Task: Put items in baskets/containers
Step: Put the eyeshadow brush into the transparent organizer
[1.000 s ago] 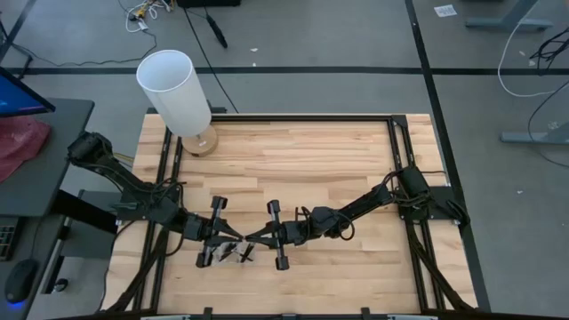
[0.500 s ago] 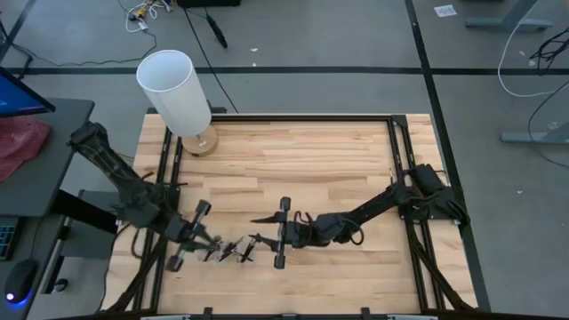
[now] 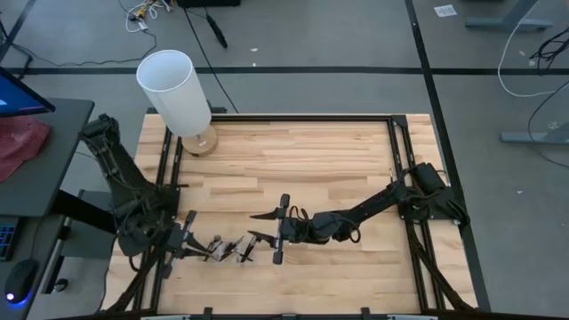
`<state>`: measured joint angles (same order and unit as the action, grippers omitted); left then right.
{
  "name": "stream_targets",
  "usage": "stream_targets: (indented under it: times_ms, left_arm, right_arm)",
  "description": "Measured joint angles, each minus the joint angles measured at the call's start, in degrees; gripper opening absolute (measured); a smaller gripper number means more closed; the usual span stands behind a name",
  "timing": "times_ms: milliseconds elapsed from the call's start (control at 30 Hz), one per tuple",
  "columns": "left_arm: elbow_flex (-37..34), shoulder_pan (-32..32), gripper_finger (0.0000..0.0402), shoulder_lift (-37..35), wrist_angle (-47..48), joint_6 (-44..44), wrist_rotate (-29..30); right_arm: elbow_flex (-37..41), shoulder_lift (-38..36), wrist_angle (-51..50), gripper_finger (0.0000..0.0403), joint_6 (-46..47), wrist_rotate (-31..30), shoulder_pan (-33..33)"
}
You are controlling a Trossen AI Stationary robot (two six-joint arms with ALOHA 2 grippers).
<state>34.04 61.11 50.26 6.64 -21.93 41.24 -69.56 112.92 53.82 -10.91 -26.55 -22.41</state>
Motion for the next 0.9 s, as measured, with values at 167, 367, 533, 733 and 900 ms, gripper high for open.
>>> stream_targets:
  times_ms: [167, 367, 533, 733, 900]
  left_arm:
    - [-0.7, 1.6, 0.0009, 0.0, 0.2, -0.3, 6.1]
    - [-0.7, 0.5, 0.0011, 0.7, 5.6, -6.0, 6.6]
    - [-0.7, -0.6, 0.0012, 4.0, 5.2, -6.4, 6.6]
    - [-0.7, -3.1, 0.0013, 8.4, 5.3, -10.5, 5.0]
    - [-0.7, -5.6, 0.0016, 9.0, 5.5, -15.0, 1.3]
  right_arm:
    - [0.0, 0.0, 0.0, 0.0169, -0.1, 0.2, 0.0]
    - [0.0, 0.0, 0.1, 0.0162, 0.4, 0.5, 0.0]
    - [0.0, 0.0, 0.1, 0.0162, 0.4, 0.5, 0.1]
    - [0.0, 0.0, 0.0, 0.0162, 0.7, 0.5, 0.1]
    - [0.0, 0.0, 0.0, 0.0162, 0.8, 0.5, 0.1]
